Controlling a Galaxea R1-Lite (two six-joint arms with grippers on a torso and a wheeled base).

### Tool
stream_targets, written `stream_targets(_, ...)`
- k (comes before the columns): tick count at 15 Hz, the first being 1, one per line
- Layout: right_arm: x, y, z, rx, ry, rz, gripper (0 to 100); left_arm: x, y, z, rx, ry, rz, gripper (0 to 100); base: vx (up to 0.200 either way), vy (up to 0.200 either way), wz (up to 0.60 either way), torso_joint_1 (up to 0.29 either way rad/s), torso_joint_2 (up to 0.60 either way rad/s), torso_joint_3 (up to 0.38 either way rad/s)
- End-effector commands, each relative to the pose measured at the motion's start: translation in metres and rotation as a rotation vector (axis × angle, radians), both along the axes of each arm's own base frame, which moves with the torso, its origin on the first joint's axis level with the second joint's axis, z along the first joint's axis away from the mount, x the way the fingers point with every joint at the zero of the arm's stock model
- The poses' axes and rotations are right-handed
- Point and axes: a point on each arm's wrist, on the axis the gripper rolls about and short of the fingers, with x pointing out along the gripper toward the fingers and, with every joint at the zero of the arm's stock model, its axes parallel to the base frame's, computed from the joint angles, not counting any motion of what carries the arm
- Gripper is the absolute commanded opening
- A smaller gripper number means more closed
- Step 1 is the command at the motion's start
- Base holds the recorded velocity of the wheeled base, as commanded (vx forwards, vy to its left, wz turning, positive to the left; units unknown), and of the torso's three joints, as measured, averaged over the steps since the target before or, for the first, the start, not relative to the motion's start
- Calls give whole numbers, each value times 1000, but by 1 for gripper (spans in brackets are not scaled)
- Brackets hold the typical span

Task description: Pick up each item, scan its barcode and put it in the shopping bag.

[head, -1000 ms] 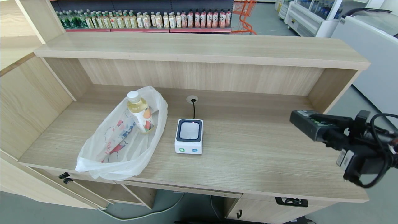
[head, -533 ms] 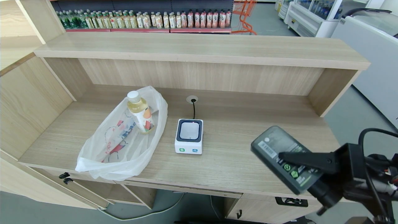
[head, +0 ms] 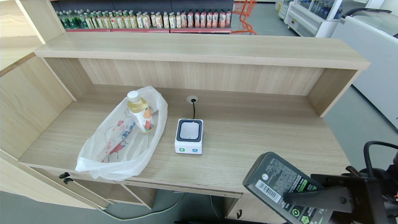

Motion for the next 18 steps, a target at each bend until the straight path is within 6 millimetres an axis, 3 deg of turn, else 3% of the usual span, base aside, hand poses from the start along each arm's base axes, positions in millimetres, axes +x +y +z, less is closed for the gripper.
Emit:
stream_targets(1, 3, 1, -1, -3, -1, 1, 0, 0, 0, 0, 0, 0, 1, 100, 0, 0, 0, 0, 0, 0)
stream_targets(11, 7, 4, -1, 2, -11, 9, 0, 0, 0, 0, 0, 0, 1, 100, 0, 0, 0, 0, 0, 0)
stream_targets(14, 8, -2, 10, 32, -8, -24, 0, 0, 0, 0, 0, 0, 1, 100, 0, 0, 0, 0, 0, 0)
stream_targets(15, 6, -8, 30, 82, 56, -54, 0, 0, 0, 0, 0, 0, 1, 100, 0, 0, 0, 0, 0, 0)
stream_targets(16, 1, -32, 65, 221, 266, -212, 0, 0, 0, 0, 0, 0, 1, 100, 0, 0, 0, 0, 0, 0)
stream_targets(17, 0, -51, 72, 404, 505, -452, 0, 0, 0, 0, 0, 0, 1, 100, 0, 0, 0, 0, 0, 0)
stream_targets(18, 1, -55, 69, 591, 724, -593, 0, 0, 0, 0, 0, 0, 1, 100, 0, 0, 0, 0, 0, 0)
